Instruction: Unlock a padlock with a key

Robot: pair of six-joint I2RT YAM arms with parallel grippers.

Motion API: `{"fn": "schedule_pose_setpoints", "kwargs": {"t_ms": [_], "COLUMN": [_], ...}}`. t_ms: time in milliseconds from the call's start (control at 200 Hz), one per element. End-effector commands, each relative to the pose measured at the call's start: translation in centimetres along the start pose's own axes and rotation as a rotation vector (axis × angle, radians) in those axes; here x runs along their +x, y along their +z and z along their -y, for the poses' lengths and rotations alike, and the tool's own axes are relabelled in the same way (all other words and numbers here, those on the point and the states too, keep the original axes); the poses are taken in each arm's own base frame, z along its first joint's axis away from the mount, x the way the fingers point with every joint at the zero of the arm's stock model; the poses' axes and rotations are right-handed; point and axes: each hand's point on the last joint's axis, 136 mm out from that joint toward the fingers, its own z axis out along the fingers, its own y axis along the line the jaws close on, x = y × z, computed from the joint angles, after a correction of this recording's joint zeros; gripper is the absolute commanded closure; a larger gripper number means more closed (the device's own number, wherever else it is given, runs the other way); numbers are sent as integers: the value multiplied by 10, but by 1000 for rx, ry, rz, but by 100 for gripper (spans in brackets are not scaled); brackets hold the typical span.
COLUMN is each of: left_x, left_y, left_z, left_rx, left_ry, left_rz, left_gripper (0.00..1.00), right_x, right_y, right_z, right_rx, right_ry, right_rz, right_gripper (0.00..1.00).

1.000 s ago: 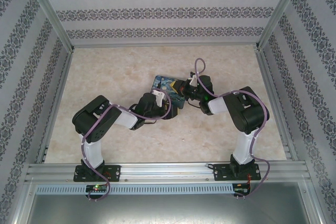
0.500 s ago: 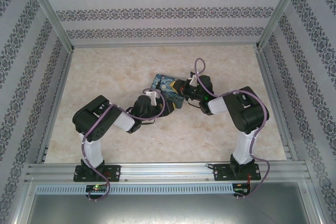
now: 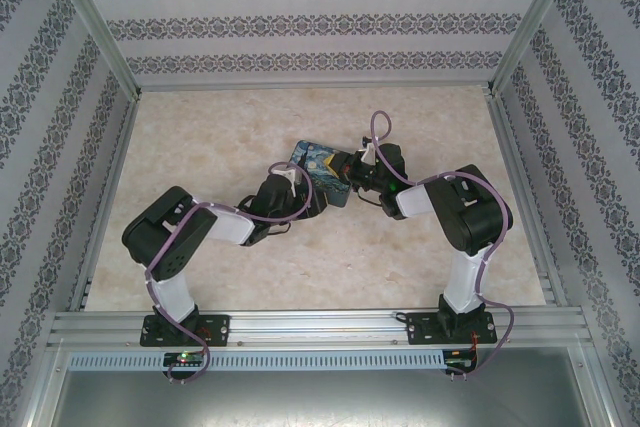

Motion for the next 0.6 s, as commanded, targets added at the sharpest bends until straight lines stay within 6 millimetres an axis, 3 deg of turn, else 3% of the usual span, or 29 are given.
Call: {"fn": "schedule_pose_setpoints", "kwargs": {"t_ms": [0, 200, 600], "left_x": [0, -13, -11], "left_y": [-11, -25, -11], "left_z": [-32, -9, -2], "left_rx": [-150, -92, -47], "left_ry": [103, 224, 292], "left_rz": [-3, 19, -20], "left_gripper": [36, 35, 35], "right_x": [6, 5, 7], "right_y": [3, 4, 3], "right_z": [22, 20, 24], "right_rx": [58, 56, 65], "right_ry": [24, 22, 26], "right_rz": [-12, -12, -13], "right_gripper": [100, 100, 100]}}
